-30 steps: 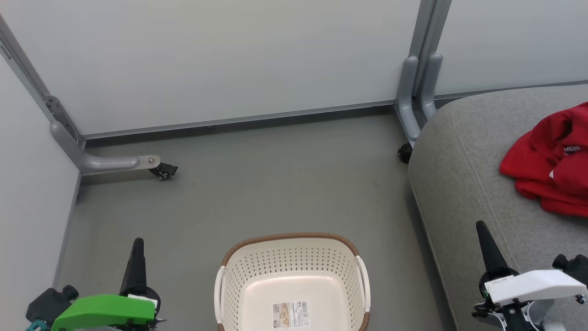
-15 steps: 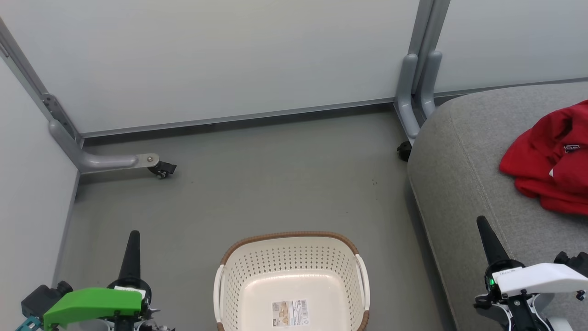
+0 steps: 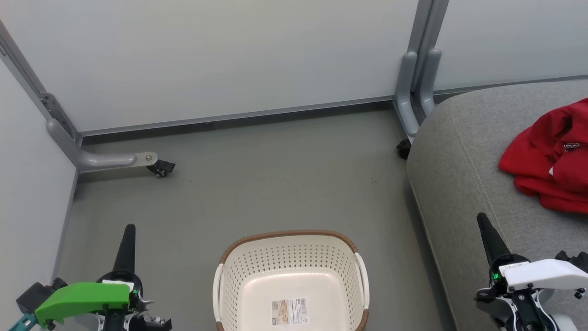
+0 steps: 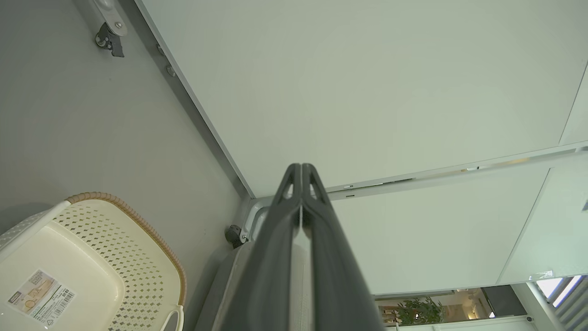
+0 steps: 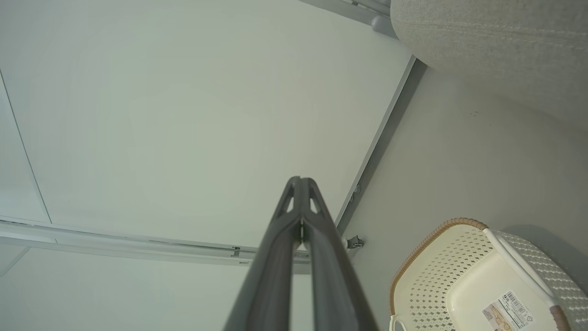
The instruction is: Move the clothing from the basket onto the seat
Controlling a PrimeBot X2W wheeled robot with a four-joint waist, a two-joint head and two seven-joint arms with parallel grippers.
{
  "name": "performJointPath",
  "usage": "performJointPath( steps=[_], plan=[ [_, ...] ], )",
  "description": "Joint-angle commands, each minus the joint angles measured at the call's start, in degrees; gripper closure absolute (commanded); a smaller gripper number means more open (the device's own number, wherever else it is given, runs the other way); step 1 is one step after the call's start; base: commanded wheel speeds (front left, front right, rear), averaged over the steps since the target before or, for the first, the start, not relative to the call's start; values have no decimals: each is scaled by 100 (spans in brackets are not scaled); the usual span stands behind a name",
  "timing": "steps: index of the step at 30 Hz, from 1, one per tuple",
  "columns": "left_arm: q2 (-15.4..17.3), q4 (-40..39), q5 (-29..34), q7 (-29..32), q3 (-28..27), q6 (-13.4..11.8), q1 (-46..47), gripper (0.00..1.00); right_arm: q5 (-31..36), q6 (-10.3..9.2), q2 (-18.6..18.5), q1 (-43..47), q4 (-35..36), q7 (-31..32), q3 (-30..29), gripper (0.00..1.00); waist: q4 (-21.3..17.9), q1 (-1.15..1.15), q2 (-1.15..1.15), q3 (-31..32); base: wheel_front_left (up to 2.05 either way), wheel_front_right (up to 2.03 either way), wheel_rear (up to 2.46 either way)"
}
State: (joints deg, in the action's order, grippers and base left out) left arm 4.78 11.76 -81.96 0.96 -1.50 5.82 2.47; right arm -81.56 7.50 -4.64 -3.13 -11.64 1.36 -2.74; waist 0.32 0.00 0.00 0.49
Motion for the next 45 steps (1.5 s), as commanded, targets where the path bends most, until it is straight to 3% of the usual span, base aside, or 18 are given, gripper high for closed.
performJointPath(
  steps=[1,30,45],
  plan=[
    [31,6,-120,34,-31,41,151,100,-126,-1,-20,-118,-14,37,-31,100,-1,0,0,-3,0,0,0],
    [-9,231,-1284,380,-282,193,415,100,-1282,-2,36,-330,-248,379,-198,100,-32,0,0,-67,0,0,0],
    [-42,230,-1209,407,-317,187,405,100,-1214,-2,59,-325,-246,413,-229,100,-32,0,0,-67,0,0,0]
  ],
)
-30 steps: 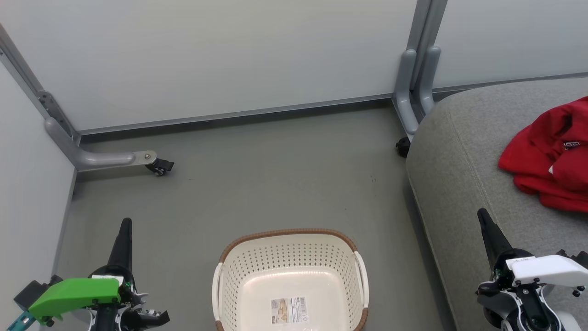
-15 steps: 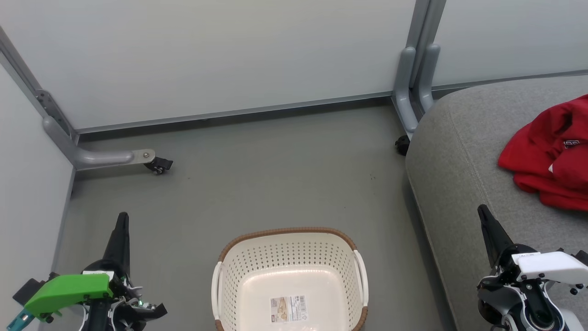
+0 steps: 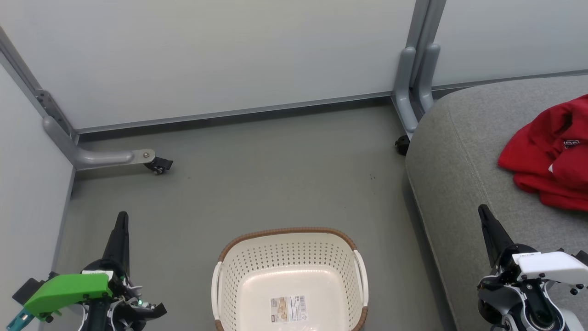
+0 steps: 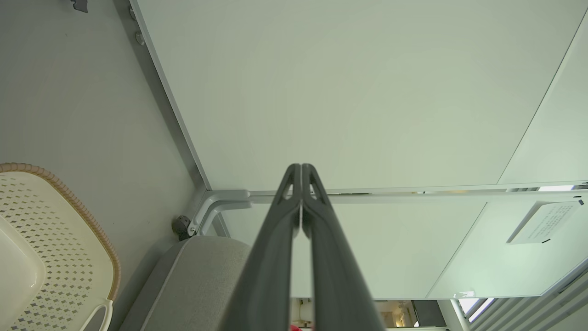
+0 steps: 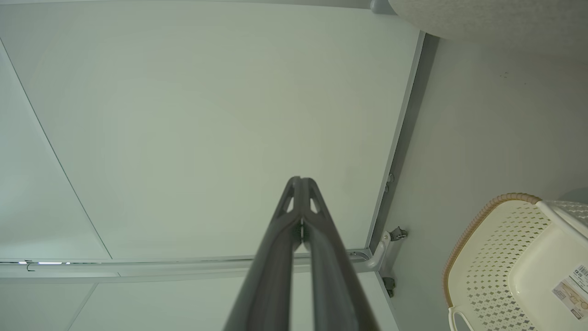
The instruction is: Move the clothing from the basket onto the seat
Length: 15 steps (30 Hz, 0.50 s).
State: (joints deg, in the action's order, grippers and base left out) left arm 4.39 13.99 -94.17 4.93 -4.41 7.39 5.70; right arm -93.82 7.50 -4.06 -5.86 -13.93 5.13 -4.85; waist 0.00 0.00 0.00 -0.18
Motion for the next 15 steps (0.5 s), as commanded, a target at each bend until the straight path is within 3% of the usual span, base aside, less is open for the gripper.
performJointPath(
  steps=[1,15],
  plan=[
    [-4,6,15,10,-28,30,82,100,14,-2,3,-53,-18,39,-19,100,0,0,0,0,0,0,0],
    [-29,7,48,35,-56,30,85,100,42,-2,20,-56,-20,45,-47,100,0,0,0,0,0,0,0]
  ],
)
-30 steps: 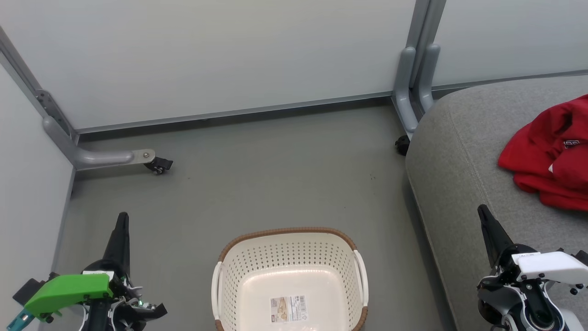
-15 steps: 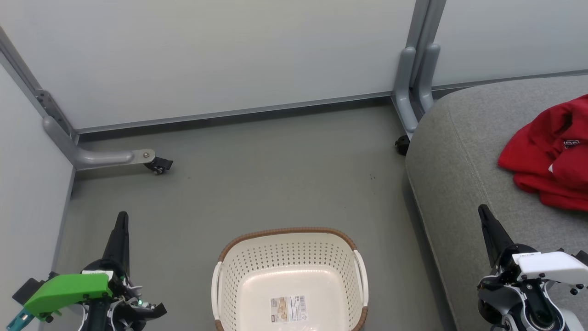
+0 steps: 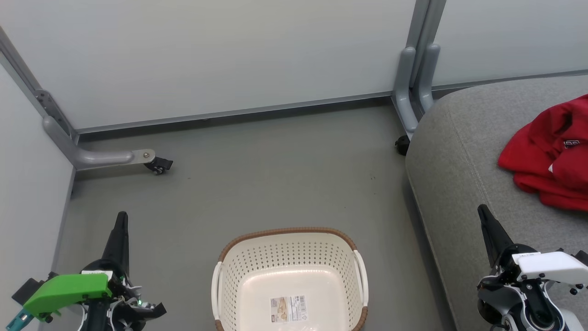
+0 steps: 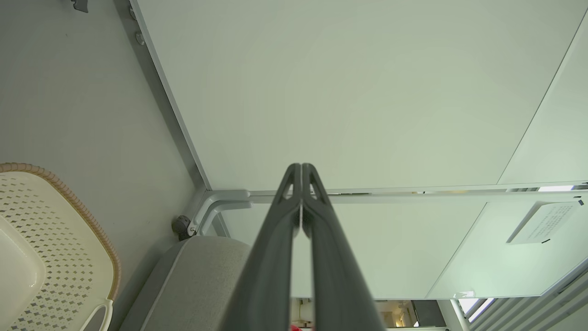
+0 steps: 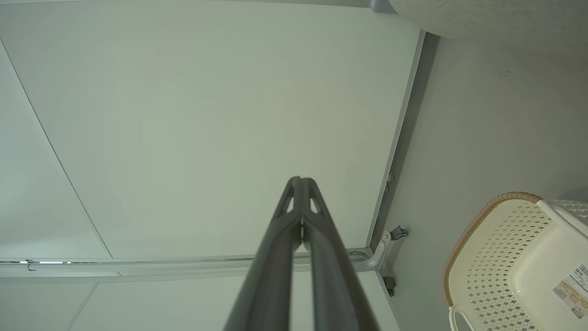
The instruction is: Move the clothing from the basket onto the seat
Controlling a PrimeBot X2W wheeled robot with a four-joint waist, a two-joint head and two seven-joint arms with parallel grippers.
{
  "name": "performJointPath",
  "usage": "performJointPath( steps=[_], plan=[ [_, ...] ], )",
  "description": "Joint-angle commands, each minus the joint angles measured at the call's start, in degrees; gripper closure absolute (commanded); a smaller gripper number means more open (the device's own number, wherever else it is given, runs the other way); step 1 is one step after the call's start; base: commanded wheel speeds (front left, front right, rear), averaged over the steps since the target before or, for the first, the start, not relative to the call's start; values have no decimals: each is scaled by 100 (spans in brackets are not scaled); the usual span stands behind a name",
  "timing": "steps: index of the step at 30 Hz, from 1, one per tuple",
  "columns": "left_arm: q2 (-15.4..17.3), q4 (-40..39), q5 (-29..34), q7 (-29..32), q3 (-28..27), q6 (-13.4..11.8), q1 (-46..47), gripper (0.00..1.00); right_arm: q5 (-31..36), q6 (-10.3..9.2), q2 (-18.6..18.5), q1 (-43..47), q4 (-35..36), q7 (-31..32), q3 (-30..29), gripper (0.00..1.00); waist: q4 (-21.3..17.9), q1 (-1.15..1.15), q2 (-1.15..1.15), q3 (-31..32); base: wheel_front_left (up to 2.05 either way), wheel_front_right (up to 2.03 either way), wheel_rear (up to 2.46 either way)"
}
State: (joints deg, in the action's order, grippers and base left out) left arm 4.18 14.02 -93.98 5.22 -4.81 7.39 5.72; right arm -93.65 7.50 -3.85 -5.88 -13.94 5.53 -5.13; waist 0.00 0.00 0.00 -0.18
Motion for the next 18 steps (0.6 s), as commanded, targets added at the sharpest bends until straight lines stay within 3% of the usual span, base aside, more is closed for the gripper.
performJointPath(
  steps=[1,18],
  plan=[
    [-11,4,32,8,-18,30,84,100,28,-2,0,-54,-19,7,-21,100,0,0,0,0,0,0,0],
    [-34,7,61,36,-49,30,86,100,46,-2,15,-57,-21,38,-49,100,0,0,0,0,0,0,0]
  ],
)
